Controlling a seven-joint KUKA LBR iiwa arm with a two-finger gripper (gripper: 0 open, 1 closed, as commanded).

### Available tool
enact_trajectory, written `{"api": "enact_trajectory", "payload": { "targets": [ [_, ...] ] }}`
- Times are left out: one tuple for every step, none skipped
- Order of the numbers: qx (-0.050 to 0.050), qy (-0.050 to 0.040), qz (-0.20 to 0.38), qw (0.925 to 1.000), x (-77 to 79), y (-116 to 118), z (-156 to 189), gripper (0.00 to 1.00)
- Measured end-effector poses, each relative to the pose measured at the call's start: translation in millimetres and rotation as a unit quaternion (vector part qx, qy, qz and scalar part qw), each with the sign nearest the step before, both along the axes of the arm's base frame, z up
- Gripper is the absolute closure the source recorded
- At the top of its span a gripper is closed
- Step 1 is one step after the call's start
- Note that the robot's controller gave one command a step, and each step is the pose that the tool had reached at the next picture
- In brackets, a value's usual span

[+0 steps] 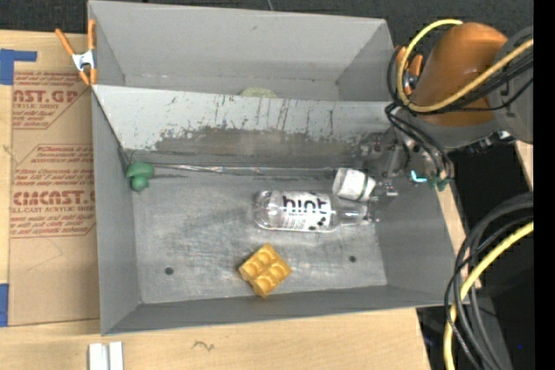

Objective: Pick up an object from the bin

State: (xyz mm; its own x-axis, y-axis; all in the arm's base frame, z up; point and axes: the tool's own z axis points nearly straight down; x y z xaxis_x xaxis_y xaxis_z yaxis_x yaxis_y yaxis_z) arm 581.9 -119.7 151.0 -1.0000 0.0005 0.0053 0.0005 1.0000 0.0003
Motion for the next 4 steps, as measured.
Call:
{"api": "enact_trajectory", "payload": {
  "targets": [
    [-0.001, -0.0037, 0.001, 1.0, 2.0, 0.3, 4.2, 0.0],
    [-0.001, -0.0082, 0.119, 0.9929, 6.4, 5.3, -33.7, 0.0],
    [-0.001, -0.005, 0.243, 0.97, -12.7, 16.2, -78.7, 1.0],
    [0.0, -0.0045, 0.243, 0.9699, -13.4, 16.7, -79.9, 0.0]
  ]
}}
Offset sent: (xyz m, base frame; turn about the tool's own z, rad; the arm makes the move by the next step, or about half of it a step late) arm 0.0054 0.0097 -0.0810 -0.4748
